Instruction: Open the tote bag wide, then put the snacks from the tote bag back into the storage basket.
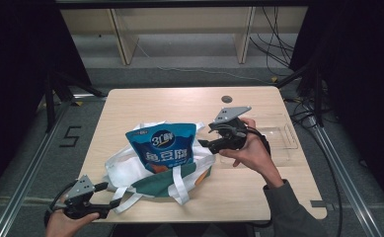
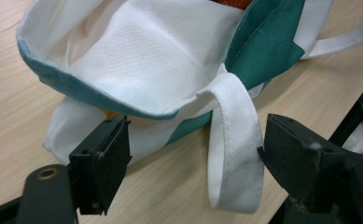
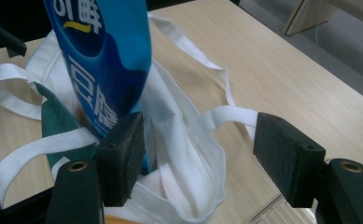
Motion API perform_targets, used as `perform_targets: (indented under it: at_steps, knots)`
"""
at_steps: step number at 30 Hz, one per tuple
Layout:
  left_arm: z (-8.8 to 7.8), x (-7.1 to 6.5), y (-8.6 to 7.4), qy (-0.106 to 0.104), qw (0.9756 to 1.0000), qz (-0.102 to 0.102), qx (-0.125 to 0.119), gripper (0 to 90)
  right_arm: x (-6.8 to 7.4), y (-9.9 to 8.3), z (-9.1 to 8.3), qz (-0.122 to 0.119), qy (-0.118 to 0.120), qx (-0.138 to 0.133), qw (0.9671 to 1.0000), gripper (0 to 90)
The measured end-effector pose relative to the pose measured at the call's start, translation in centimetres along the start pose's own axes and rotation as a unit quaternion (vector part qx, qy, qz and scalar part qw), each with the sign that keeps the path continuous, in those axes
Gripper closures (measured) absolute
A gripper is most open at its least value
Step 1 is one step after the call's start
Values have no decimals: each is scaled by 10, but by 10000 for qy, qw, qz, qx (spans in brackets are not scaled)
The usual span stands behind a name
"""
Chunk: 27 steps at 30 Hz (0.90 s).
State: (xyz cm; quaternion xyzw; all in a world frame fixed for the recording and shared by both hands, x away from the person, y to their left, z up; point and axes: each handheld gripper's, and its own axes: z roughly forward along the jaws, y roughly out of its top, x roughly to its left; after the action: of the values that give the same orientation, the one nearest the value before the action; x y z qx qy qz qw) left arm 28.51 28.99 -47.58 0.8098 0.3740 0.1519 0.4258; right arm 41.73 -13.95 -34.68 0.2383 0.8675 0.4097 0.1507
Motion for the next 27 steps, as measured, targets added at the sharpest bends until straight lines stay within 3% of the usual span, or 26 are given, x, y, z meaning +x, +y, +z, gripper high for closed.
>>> perform_targets:
  at_steps: [3,4,5,6,9,11,12,15,16,17,18,20,22,23,24,25,26,27]
  knots:
    - [-6,-1,-2,17,10000,-82,-33,220,0,7,-9,-61,56,-34,10000,340]
    - [-7,-1,-3,25,9999,-114,-96,220,-2,10,-11,-191,27,-88,9998,340]
    - [-9,0,-3,36,9999,-42,-129,218,0,12,-14,-72,43,-11,10000,339]
    - [-11,-2,-3,16,9997,-187,-182,218,-1,14,-16,-140,49,-39,9999,339]
    - [-15,-1,-4,75,9995,-233,-216,218,-2,19,-20,-156,38,-51,9999,336]
    - [-16,3,-4,221,9996,-180,-78,222,-2,22,-23,-196,108,-22,9997,335]
    - [-18,8,-4,436,9989,-130,68,227,-1,26,-25,-151,163,-24,9997,333]
    - [-20,10,-6,463,9986,-237,16,227,-1,31,-26,-263,154,-42,9995,319]
    - [-21,13,-7,314,9992,-163,206,231,1,36,-28,-261,235,-58,9994,318]
    - [-21,12,-8,629,9976,-199,191,231,1,36,-28,-261,235,-58,9994,318]
    - [-22,15,-8,668,9969,34,408,231,3,42,-30,-273,305,-59,9991,315]
    - [-19,14,-10,663,9967,-65,457,236,3,45,-30,-365,334,-22,9988,311]
    - [-19,16,-10,755,9951,168,618,236,6,49,-32,-317,398,-10,9987,310]
    - [-16,13,-11,715,9961,-18,519,237,7,52,-33,-339,433,8,9985,310]
    - [-16,14,-11,708,9959,118,557,238,8,56,-33,-412,388,-30,9984,308]
    - [-15,15,-12,675,9963,127,515,238,8,56,-33,-412,388,-30,9984,308]
    - [-16,15,-11,681,9955,157,638,242,9,60,-34,-439,429,31,9981,306]
    - [-13,14,-12,721,9954,-28,625,242,9,60,-34,-439,429,31,9981,306]
